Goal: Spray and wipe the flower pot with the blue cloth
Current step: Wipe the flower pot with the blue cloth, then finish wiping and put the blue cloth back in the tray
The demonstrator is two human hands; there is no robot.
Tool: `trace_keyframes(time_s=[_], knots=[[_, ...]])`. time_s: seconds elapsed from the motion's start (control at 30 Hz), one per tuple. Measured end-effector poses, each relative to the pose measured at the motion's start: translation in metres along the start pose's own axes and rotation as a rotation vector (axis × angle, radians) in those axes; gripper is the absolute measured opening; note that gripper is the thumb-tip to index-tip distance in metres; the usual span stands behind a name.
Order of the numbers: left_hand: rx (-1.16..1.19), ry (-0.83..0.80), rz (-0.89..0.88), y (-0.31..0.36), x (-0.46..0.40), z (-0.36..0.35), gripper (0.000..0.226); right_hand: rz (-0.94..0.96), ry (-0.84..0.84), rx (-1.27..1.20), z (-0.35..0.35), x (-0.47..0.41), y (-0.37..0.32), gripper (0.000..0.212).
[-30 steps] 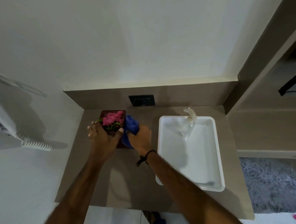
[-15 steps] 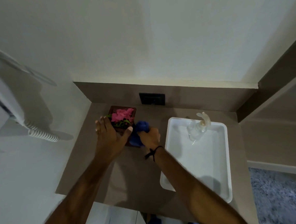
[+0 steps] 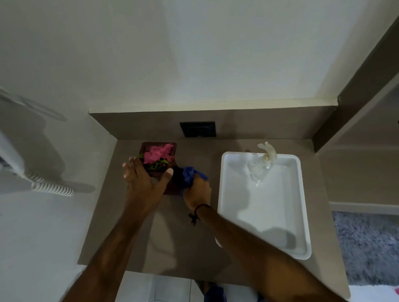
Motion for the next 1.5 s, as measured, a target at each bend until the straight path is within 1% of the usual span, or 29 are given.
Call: trace_keyframes(time_s=[0.07,0.17,0.33,0.47,0.53,0.6,0.63,0.67,0.73,0.77,0.8,0.83,0.87,0.93,0.97,1.0,1.03,1.07,1.13,1.17,1.2,1.27,1.3,1.33,1.4,1.47,1.5], knots=[[-0.009,-0.005,0.002,0.0,-0.001,0.0,0.117,-0.078,-0.011,-0.004,0.001,-0.005,-0.002,0.03],[-0.03,-0.017,0.008,0.001,-0.002,-0.001,0.116,-0.176,-0.051,-0.141,0.005,-0.008,-0.01,0.031],[-0.064,-0.001,0.03,0.001,-0.006,-0.001,0.118,-0.12,-0.027,-0.326,0.024,-0.011,-0.032,0.026],[-0.088,0.009,0.03,0.004,-0.007,0.0,0.117,-0.198,-0.049,-0.643,0.043,-0.006,-0.035,0.038],[-0.116,-0.002,0.05,0.005,-0.004,0.001,0.115,-0.235,-0.081,-0.761,0.055,0.002,-0.036,0.044],[-0.147,-0.017,0.081,0.008,0.003,0.006,0.112,-0.252,-0.084,-0.834,0.07,0.012,-0.033,0.037],[-0.151,0.002,0.08,0.013,0.007,0.011,0.111,-0.239,-0.088,-0.889,0.078,0.016,-0.031,0.036],[-0.141,0.053,0.053,0.02,0.012,0.019,0.108,-0.218,-0.1,-0.961,0.083,0.021,-0.03,0.033],[-0.035,0.206,-0.111,0.044,0.034,0.031,0.093,-0.189,-0.084,-1.074,0.097,0.029,-0.023,0.023],[0.064,0.237,-0.209,0.056,0.047,0.032,0.079,-0.198,-0.045,-1.109,0.103,0.033,-0.017,0.02],[0.157,0.193,-0.263,0.067,0.06,0.026,0.063,-0.205,-0.01,-1.122,0.11,0.037,-0.012,0.022],[0.227,0.089,-0.262,0.075,0.07,0.013,0.049,-0.203,0.003,-1.115,0.118,0.042,-0.005,0.027],[0.274,-0.063,-0.209,0.08,0.079,-0.005,0.039,-0.189,-0.001,-1.103,0.125,0.046,0.0,0.029],[0.364,-0.392,-0.055,0.083,0.094,-0.047,0.026,-0.144,-0.012,-1.106,0.14,0.054,0.009,0.021],[0.417,-0.509,-0.018,0.084,0.1,-0.065,0.022,-0.14,0.003,-1.107,0.146,0.058,0.016,0.018],[0.466,-0.58,-0.001,0.084,0.103,-0.08,0.019,-0.146,0.036,-1.087,0.154,0.061,0.025,0.017],[0.51,-0.618,0.021,0.082,0.106,-0.093,0.018,-0.156,0.075,-1.04,0.162,0.063,0.036,0.019],[0.548,-0.657,0.063,0.079,0.108,-0.106,0.023,-0.178,0.093,-0.98,0.169,0.066,0.046,0.022],[0.608,-0.797,0.182,0.071,0.116,-0.133,0.04,-0.257,0.022,-0.921,0.176,0.074,0.069,0.028],[0.631,-0.877,0.232,0.067,0.124,-0.146,0.044,-0.296,-0.035,-0.948,0.176,0.079,0.079,0.033],[0.647,-0.936,0.268,0.063,0.13,-0.156,0.043,-0.325,-0.073,-0.979,0.176,0.084,0.09,0.04],[0.638,-0.981,0.312,0.053,0.139,-0.173,0.035,-0.343,-0.073,-0.993,0.176,0.091,0.109,0.047],[0.621,-0.988,0.327,0.05,0.142,-0.18,0.035,-0.333,-0.044,-0.963,0.177,0.093,0.119,0.048],[0.589,-0.988,0.343,0.046,0.145,-0.186,0.04,-0.318,-0.002,-0.906,0.179,0.095,0.128,0.049],[0.519,-0.964,0.355,0.043,0.149,-0.197,0.043,-0.289,0.104,-0.693,0.187,0.098,0.144,0.05],[0.404,-0.854,0.324,0.041,0.149,-0.201,0.035,-0.257,0.172,-0.358,0.195,0.099,0.156,0.05],[0.328,-0.783,0.288,0.039,0.147,-0.203,0.032,-0.249,0.177,-0.25,0.195,0.1,0.158,0.05]])
Point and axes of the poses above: each hand's wrist, its own x-axis away from the middle knuckle, its own z-axis out of the back of the hand, y = z × x, the point moved 6 cm from there along -x, towards the middle knuckle, and after that the axes turned 15 degrees about z, right-handed, at the moved point
